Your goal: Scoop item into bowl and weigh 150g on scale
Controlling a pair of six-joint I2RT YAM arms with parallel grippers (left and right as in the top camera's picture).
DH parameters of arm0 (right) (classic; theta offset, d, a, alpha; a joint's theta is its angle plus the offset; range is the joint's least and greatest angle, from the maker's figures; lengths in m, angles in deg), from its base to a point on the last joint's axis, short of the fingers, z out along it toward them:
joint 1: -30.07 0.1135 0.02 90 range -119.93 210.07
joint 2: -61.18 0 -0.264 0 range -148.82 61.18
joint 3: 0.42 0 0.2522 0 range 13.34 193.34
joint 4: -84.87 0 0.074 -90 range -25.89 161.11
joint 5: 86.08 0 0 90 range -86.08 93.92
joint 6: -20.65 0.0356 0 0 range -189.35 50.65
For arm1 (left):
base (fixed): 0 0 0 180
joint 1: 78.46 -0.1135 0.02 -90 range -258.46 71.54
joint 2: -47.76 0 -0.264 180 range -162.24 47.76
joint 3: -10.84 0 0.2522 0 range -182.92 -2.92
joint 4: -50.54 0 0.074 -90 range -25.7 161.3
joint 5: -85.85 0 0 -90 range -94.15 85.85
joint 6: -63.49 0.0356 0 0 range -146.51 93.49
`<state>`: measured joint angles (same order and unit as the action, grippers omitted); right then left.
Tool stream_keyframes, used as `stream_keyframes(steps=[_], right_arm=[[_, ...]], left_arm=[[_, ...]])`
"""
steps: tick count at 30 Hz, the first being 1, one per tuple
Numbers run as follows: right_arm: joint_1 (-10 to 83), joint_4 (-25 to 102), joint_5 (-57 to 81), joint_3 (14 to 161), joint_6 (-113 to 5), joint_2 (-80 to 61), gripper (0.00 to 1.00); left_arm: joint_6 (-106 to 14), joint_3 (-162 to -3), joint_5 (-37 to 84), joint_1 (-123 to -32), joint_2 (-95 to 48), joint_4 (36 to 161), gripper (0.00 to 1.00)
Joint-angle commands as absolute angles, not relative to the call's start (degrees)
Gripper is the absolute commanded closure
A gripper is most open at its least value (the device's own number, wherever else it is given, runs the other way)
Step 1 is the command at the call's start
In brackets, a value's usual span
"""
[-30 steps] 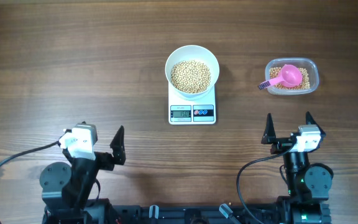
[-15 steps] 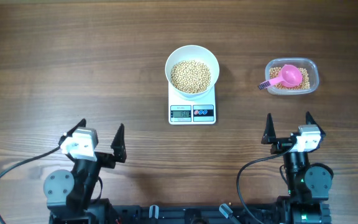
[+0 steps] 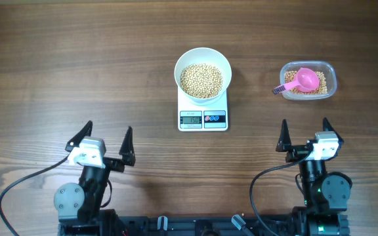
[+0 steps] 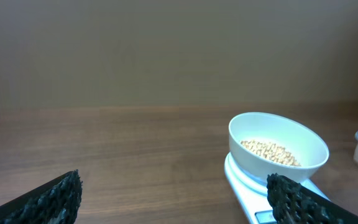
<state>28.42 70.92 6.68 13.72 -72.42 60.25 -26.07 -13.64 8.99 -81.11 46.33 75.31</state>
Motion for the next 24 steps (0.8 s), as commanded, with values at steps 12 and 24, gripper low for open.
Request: stream_keyframes(steps=[12, 24], right_arm=[[28.66, 71.1, 7.4, 13.64, -71.94, 60.97, 0.0], [28.66, 71.1, 7.42, 13.64, -71.94, 60.97, 0.0]], left_arm=[[-34.92, -4.64, 7.97, -81.22, 47.61, 62.37, 0.0], [-34.92, -3.24, 8.01, -81.16, 47.61, 66.33, 0.0]])
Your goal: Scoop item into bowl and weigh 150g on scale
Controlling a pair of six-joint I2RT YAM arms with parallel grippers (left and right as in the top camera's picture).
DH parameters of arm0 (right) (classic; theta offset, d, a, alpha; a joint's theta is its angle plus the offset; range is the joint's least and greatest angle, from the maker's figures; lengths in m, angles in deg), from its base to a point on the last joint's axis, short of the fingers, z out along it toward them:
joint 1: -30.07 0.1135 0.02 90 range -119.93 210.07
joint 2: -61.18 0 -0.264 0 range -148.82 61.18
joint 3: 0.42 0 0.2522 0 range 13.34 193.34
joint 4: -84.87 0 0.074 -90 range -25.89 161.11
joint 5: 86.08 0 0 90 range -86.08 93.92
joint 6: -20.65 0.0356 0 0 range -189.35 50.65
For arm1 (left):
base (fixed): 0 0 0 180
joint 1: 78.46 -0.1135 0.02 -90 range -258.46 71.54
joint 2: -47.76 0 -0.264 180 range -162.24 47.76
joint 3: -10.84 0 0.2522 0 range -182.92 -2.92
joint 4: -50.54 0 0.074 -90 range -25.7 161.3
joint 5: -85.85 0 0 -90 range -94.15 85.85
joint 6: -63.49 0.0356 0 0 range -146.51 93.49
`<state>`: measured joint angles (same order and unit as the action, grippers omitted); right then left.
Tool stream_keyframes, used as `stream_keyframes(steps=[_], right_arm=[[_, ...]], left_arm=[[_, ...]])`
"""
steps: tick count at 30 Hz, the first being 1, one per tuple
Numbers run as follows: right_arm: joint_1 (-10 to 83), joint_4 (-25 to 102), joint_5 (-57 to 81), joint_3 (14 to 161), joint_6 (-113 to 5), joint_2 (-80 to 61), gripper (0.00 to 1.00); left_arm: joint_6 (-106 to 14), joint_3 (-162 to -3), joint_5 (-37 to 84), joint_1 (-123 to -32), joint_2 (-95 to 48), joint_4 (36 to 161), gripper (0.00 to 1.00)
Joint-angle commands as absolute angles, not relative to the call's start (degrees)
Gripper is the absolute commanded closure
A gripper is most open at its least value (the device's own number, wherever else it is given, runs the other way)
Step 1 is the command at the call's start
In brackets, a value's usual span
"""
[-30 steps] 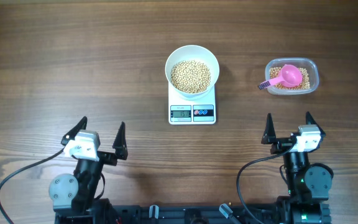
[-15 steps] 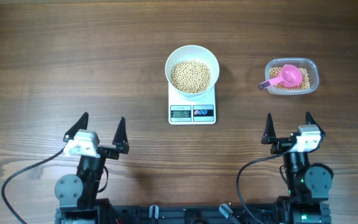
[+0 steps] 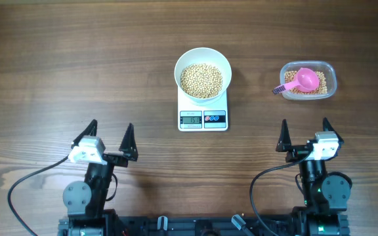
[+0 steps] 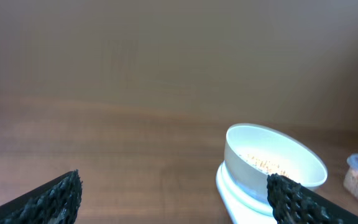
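A white bowl of tan beans sits on the white scale at the table's middle back; its display is lit, the digits too small to read. The bowl also shows at the right of the left wrist view. A clear tub of beans at the back right holds the pink scoop. My left gripper stands open and empty near the front left, my right gripper open and empty near the front right. Both are far from the scale.
Bare wooden table spreads left of the scale and between the two arms. Black cables trail from each arm base at the front edge.
My left arm has shifted slightly right and turned, so the bowl sits lower and blurred in its wrist view. The right arm, bowl, scale and scoop are where they were.
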<state>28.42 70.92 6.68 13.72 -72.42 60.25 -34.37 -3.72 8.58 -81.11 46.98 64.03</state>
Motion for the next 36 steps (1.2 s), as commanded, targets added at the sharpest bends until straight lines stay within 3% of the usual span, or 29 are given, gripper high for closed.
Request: stream_keyframes(steps=[1, 14, 25, 36], right_arm=[[28.66, 71.1, 7.42, 13.64, -71.94, 60.97, 0.0], [28.66, 71.1, 7.4, 13.64, -71.94, 60.97, 0.0], [28.66, 71.1, 7.42, 13.64, -71.94, 60.97, 0.0], [28.66, 71.1, 7.42, 13.64, -71.94, 60.97, 0.0]], left_arm=[[-34.92, -3.24, 8.05, -81.16, 47.61, 67.27, 0.0], [-23.66, -3.24, 6.81, -81.16, 47.61, 67.81, 0.0], [-28.47, -3.24, -3.4, -81.16, 47.61, 68.71, 0.0], [-25.8, -3.24, -3.53, -81.2, 47.61, 68.71, 0.0]])
